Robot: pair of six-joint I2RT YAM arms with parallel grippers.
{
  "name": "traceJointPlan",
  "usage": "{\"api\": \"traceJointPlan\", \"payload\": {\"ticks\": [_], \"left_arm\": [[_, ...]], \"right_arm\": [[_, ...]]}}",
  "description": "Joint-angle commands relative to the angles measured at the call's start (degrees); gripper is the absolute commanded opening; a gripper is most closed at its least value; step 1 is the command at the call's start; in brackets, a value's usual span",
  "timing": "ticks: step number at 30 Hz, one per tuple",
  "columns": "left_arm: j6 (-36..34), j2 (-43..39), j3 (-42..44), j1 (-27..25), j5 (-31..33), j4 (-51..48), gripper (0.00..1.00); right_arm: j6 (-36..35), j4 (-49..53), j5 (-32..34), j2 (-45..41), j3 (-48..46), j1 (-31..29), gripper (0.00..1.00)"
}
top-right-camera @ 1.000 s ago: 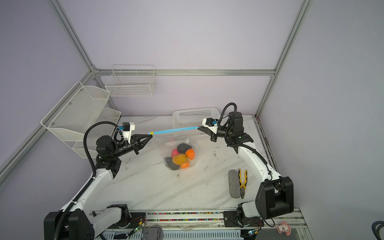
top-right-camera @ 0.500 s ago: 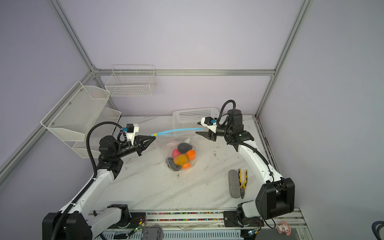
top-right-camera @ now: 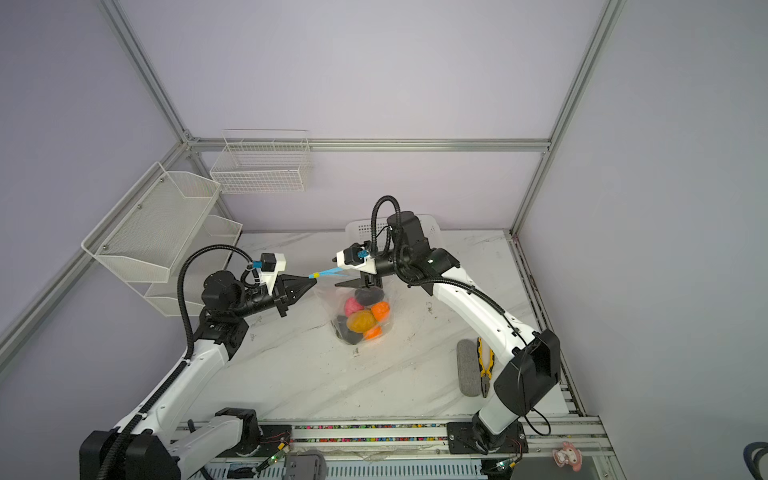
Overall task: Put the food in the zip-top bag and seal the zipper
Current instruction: 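Move the right gripper to the left gripper and pinch the zipper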
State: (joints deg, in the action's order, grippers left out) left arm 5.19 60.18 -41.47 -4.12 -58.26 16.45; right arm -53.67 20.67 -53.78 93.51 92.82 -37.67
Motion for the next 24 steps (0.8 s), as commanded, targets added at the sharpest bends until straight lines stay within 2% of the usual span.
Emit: {"api": "traceJointPlan", "payload": {"ticks": [1, 8, 15, 19, 24], "left_arm": [[-2.9, -1.6, -5.6, -0.6, -0.6, -0.5, 0.00], [-4.1, -2.2, -5.6, -1.0, -0.6, -1.6, 0.00], [-4.6, -2.2, -5.6, -1.1, -0.3, -1.8, 0.00], [-4.6, -2.1, -5.7, -1.2, -0.1, -1.8, 0.00], [-4.6, -2.0, -5.7, -1.2, 0.3, -1.8, 0.00]], "right_arm": [[-3.2, 6.1, 1.2, 2.0, 3.7, -1.5, 0.61], [-2.2, 9.5, 2.7, 6.4, 9.2, -3.4, 0.55], [-2.4, 11.9, 3.0, 9.2, 13.0, -4.6, 0.39], [-2.5, 12.5, 3.4, 10.1, 14.1, -5.0, 0.35], [-2.9, 13.8, 3.9, 11.1, 15.4, -5.2, 0.24]]}}
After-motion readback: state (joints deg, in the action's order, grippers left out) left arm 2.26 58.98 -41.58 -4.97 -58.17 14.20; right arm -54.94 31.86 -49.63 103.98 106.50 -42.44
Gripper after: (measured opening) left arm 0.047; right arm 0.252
